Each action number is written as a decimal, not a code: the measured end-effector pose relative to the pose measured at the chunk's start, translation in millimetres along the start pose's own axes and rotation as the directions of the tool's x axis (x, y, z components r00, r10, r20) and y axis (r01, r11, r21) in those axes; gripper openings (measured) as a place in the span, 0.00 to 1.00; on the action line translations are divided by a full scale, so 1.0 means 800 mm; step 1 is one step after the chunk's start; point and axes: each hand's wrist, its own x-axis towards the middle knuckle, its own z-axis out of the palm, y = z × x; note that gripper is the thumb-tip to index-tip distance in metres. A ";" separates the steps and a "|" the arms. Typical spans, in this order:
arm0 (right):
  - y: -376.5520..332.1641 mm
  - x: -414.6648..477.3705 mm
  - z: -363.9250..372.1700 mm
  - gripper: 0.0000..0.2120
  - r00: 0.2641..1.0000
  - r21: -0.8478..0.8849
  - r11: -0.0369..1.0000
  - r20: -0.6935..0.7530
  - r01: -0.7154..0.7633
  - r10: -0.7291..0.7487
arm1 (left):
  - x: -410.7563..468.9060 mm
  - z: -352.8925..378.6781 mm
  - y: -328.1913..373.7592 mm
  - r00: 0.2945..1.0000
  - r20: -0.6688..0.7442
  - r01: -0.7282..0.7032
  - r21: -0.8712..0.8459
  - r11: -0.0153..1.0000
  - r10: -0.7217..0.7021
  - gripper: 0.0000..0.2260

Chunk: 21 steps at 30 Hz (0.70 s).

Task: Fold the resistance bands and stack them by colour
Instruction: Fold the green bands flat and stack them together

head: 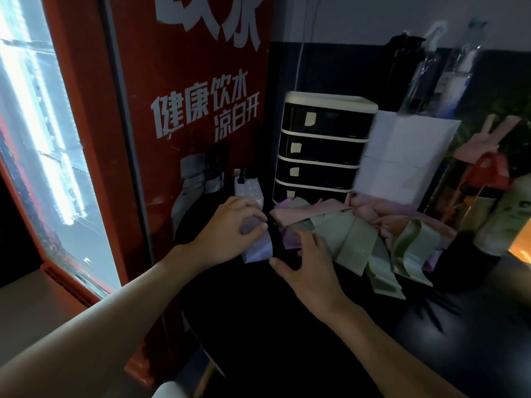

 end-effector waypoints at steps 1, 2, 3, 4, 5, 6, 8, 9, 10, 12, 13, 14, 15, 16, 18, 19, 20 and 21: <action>0.008 -0.008 -0.013 0.25 1.000 -0.038 0.999 -0.029 0.001 -0.002 | 0.001 0.005 0.010 1.000 -0.007 -0.014 -0.016 1.000 0.014 0.07; 0.017 -0.015 -0.027 0.24 0.998 -0.092 0.996 -0.056 -0.003 -0.002 | 0.001 0.010 0.024 0.999 -0.017 -0.036 -0.031 0.999 0.036 0.04; 0.027 -0.022 -0.040 0.22 0.996 -0.177 0.984 -0.089 -0.012 -0.003 | 0.000 0.017 0.041 0.998 -0.029 -0.060 -0.041 0.997 0.058 0.02; 0.037 -0.028 -0.053 0.20 0.991 -0.278 0.960 -0.133 -0.023 -0.015 | -0.001 0.026 0.059 0.997 -0.031 -0.069 -0.050 0.996 0.068 0.02; 0.046 -0.035 -0.065 0.17 0.983 -0.369 0.928 -0.181 -0.042 -0.027 | -0.003 0.037 0.076 0.998 -0.014 -0.055 -0.060 0.997 0.054 0.02; 0.055 -0.041 -0.077 0.16 0.974 -0.436 0.897 -0.225 -0.067 -0.037 | -0.004 0.052 0.091 1.000 0.014 -0.023 -0.073 0.997 0.024 0.03; 0.072 -0.054 -0.095 0.16 0.967 -0.520 0.846 -0.253 -0.117 -0.021 | -0.006 0.087 0.114 0.997 0.059 0.059 -0.084 0.995 -0.054 0.06; 0.081 -0.059 -0.101 0.17 0.972 -0.543 0.829 -0.236 -0.138 0.007 | -0.006 0.104 0.124 0.993 0.071 0.101 -0.077 0.992 -0.096 0.07; 0.091 -0.063 -0.104 0.18 0.977 -0.548 0.823 -0.211 -0.152 0.041 | -0.005 0.120 0.133 0.987 0.079 0.148 -0.067 0.987 -0.143 0.09; 0.103 -0.066 -0.107 0.19 0.976 -0.494 0.848 -0.186 -0.194 0.115 | 0.000 0.144 0.148 0.961 0.102 0.260 -0.027 0.965 -0.256 0.10; 0.105 -0.065 -0.107 0.19 0.972 -0.452 0.867 -0.196 -0.208 0.131 | 0.003 0.152 0.153 0.944 0.106 0.313 0.011 0.950 -0.313 0.11; 0.106 -0.063 -0.106 0.19 0.969 -0.426 0.880 -0.209 -0.211 0.131 | 0.007 0.159 0.156 0.928 0.095 0.356 0.058 0.933 -0.360 0.13; 0.107 -0.062 -0.105 0.19 0.969 -0.422 0.883 -0.216 -0.205 0.122 | 0.011 0.164 0.157 0.913 0.082 0.391 0.094 0.915 -0.399 0.15; 0.108 -0.061 -0.104 0.18 0.970 -0.431 0.880 -0.218 -0.197 0.110 | 0.016 0.167 0.158 0.899 0.074 0.423 0.112 0.899 -0.432 0.16; 0.111 -0.061 -0.103 0.18 0.970 -0.435 0.879 -0.220 -0.194 0.105 | 0.024 0.171 0.161 0.874 0.082 0.465 0.144 0.874 -0.478 0.17; 0.113 -0.061 -0.103 0.18 0.968 -0.421 0.886 -0.228 -0.196 0.106 | 0.026 0.172 0.162 0.867 0.086 0.475 0.155 0.866 -0.490 0.17; 0.114 -0.061 -0.103 0.17 0.965 -0.400 0.895 -0.238 -0.197 0.106 | 0.027 0.173 0.163 0.864 0.083 0.483 0.150 0.863 -0.497 0.15; 0.114 -0.061 -0.103 0.16 0.963 -0.380 0.903 -0.246 -0.199 0.109 | 0.027 0.175 0.162 0.860 0.073 0.494 0.129 0.860 -0.505 0.13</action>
